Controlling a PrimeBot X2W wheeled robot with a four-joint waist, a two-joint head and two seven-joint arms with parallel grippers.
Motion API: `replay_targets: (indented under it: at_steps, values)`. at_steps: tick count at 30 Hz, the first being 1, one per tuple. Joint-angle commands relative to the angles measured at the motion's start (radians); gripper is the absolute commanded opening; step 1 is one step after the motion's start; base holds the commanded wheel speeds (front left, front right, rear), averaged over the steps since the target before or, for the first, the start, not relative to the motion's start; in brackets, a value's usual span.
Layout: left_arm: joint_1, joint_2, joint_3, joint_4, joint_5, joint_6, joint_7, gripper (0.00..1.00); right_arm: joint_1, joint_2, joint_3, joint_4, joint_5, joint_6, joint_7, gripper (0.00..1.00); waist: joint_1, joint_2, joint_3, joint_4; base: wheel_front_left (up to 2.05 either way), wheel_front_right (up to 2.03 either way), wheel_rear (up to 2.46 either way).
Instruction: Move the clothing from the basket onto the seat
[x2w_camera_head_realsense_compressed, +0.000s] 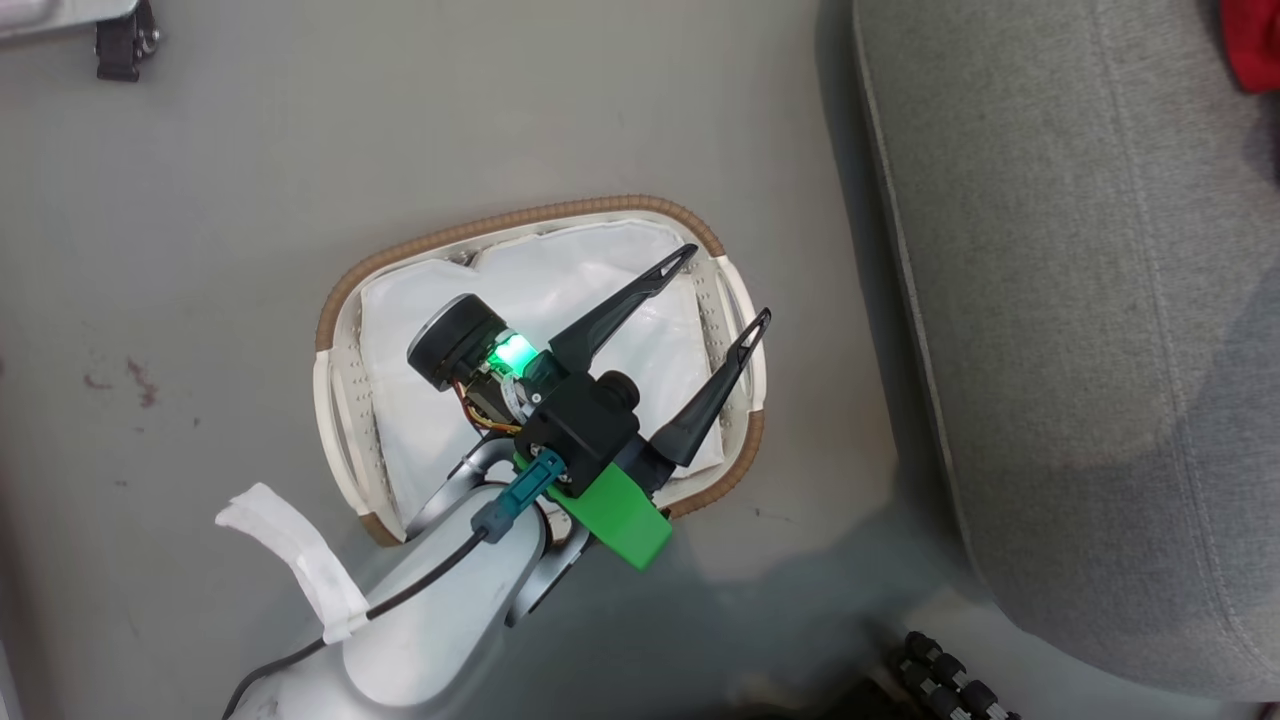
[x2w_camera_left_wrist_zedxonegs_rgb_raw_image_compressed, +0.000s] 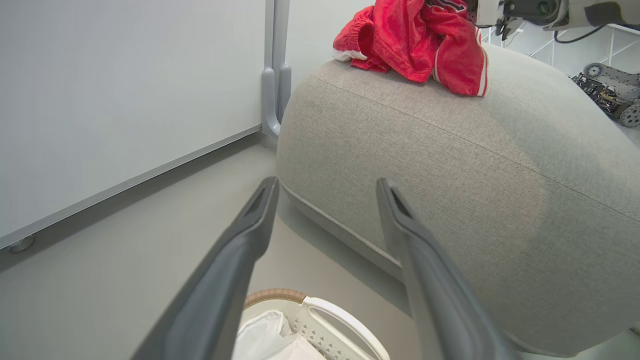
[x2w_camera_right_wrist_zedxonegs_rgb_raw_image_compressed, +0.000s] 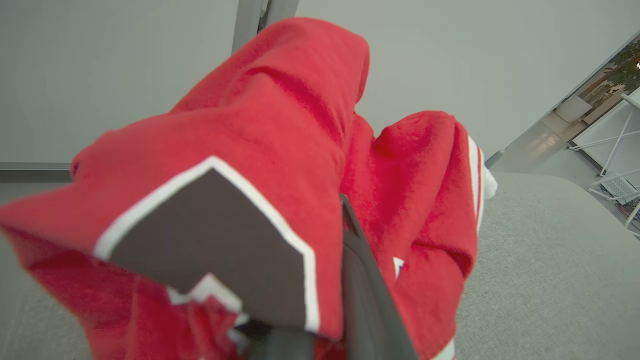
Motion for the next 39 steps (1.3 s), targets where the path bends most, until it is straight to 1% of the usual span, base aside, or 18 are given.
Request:
replay_targets:
  at_steps: [1, 2, 4, 5, 6, 10, 14, 17, 23, 27, 32, 37, 39]
  values:
    - [-0.019, 0.006, -0.001, 0.001, 0.005, -0.003, 0.001, 1.00, 0.019, 0.011, -0.009, -0.002, -0.013, -0.001, -0.004, 0.00, -0.0002, -0.0001, 0.025, 0.017, 0.00, 0.00, 0.00]
    - [-0.019, 0.006, -0.001, 0.002, 0.004, -0.003, 0.001, 1.00, 0.024, 0.018, -0.013, -0.007, -0.019, -0.001, -0.004, 0.02, -0.0002, -0.0001, 0.024, 0.017, 0.00, 0.00, 0.00]
    - [-0.017, 0.006, -0.001, 0.006, 0.001, -0.003, 0.001, 1.00, 0.043, 0.033, -0.025, -0.021, -0.031, -0.001, -0.004, 0.44, -0.0002, -0.0001, 0.017, 0.013, 0.00, 0.00, 0.00]
    - [-0.013, 0.007, -0.001, 0.008, -0.001, -0.003, 0.001, 1.00, 0.059, 0.038, -0.033, -0.032, -0.038, -0.001, -0.004, 0.81, -0.0002, -0.0001, 0.010, 0.011, 0.00, 0.00, 0.00]
    - [-0.010, 0.007, -0.001, 0.010, -0.004, -0.003, 0.001, 1.00, 0.073, 0.041, -0.039, -0.043, -0.042, -0.001, -0.003, 1.00, -0.0002, -0.0001, 0.005, 0.009, 0.00, 0.00, 0.00]
    - [0.007, 0.012, 0.005, 0.014, -0.007, -0.003, 0.001, 1.00, 0.138, 0.063, -0.064, -0.105, -0.057, -0.001, -0.003, 1.00, -0.0002, -0.0001, -0.027, -0.005, 0.00, 0.00, 0.00]
    - [0.033, 0.002, 0.017, 0.018, -0.014, -0.003, 0.001, 1.00, 0.215, 0.087, -0.072, -0.169, -0.065, -0.001, -0.003, 1.00, -0.0002, -0.0001, -0.074, -0.023, 0.00, 0.00, 0.00]
    - [0.048, -0.009, 0.020, 0.020, -0.022, -0.003, 0.001, 1.00, 0.272, 0.107, -0.061, -0.195, -0.038, -0.001, -0.003, 1.00, -0.0002, -0.0001, -0.114, -0.031, 0.00, 0.00, 0.00]
    - [0.083, -0.035, 0.038, 0.030, -0.043, -0.003, 0.001, 1.00, 0.363, 0.086, -0.016, -0.216, -0.017, -0.001, -0.003, 1.00, -0.0002, -0.0001, -0.210, -0.026, 0.00, 0.00, 0.00]
    - [0.111, -0.058, 0.068, 0.049, -0.057, -0.003, 0.001, 1.00, 0.393, 0.058, 0.004, -0.229, -0.011, -0.001, -0.003, 1.00, -0.0002, -0.0001, -0.281, -0.001, 0.00, 0.00, 0.00]
    - [0.159, -0.085, 0.129, 0.067, -0.074, -0.003, 0.001, 1.00, 0.394, 0.043, 0.040, -0.258, 0.005, -0.001, -0.003, 1.00, -0.0002, -0.0001, -0.367, 0.047, 0.00, 0.00, 0.00]
    - [0.209, -0.106, 0.222, 0.073, -0.072, 0.000, 0.001, 1.00, 0.381, 0.064, 0.092, -0.281, 0.029, -0.001, -0.003, 1.00, -0.0002, -0.0001, -0.440, 0.102, 0.00, 0.00, 0.00]
    - [0.230, -0.113, 0.267, 0.076, -0.063, 0.009, 0.001, 1.00, 0.376, 0.088, 0.107, -0.288, 0.040, -0.001, -0.003, 1.00, -0.0002, -0.0001, -0.462, 0.118, 0.00, 0.00, 0.00]
